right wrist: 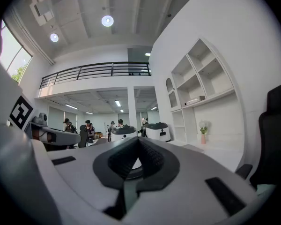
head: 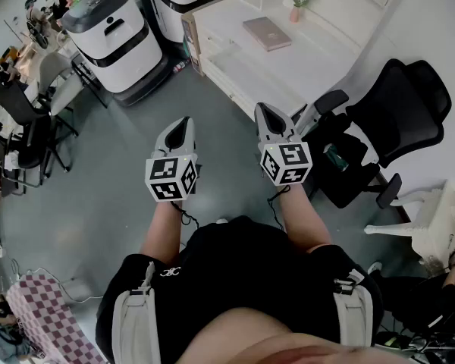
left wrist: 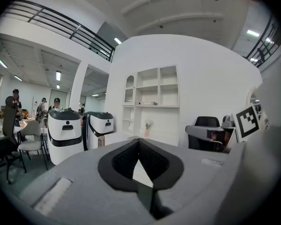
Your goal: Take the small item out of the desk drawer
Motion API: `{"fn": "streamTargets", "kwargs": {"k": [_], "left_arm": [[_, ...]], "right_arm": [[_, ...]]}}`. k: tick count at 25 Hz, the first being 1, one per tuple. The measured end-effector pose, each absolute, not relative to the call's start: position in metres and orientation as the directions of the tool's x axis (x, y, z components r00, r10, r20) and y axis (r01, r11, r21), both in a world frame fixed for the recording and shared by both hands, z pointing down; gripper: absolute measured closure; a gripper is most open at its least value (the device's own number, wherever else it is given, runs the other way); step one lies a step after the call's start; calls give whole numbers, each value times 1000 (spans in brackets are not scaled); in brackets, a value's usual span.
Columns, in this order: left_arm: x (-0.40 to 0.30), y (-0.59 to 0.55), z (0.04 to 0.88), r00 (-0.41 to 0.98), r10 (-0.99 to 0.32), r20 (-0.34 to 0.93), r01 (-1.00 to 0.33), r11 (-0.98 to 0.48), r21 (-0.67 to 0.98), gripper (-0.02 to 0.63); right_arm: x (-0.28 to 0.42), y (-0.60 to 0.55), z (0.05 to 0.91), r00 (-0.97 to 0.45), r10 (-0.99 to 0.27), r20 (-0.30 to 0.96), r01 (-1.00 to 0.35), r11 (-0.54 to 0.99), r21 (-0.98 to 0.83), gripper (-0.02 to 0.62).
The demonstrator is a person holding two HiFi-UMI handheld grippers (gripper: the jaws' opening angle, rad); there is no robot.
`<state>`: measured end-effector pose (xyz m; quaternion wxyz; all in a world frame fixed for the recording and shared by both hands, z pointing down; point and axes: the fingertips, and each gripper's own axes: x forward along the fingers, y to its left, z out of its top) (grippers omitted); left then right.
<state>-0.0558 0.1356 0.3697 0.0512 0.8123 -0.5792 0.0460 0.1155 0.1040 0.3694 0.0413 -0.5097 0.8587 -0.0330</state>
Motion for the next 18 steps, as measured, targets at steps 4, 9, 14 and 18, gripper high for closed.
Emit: {"fn": "streamTargets", "kwargs": {"k": [4, 9, 14, 18], "left_arm": [[-60, 144, 374, 322, -935, 147, -947, -320, 36, 592], [-63, 149, 377, 328, -932, 157, -945, -326, 40, 592], [-68, 149, 379, 340, -927, 161, -940, -337, 43, 592], [-76, 144, 379, 353, -923, 152, -936, -349, 51, 592]], "right_arm": [[110, 114, 367, -482, -875, -44, -870, 484, -96, 598], [108, 119, 366, -473, -880, -46, -874, 475, -104, 598], [99, 119, 368, -470, -882, -35, -877, 471, -98, 598], [88, 117, 367, -475, -880, -29, -876, 475, -83, 598]]}}
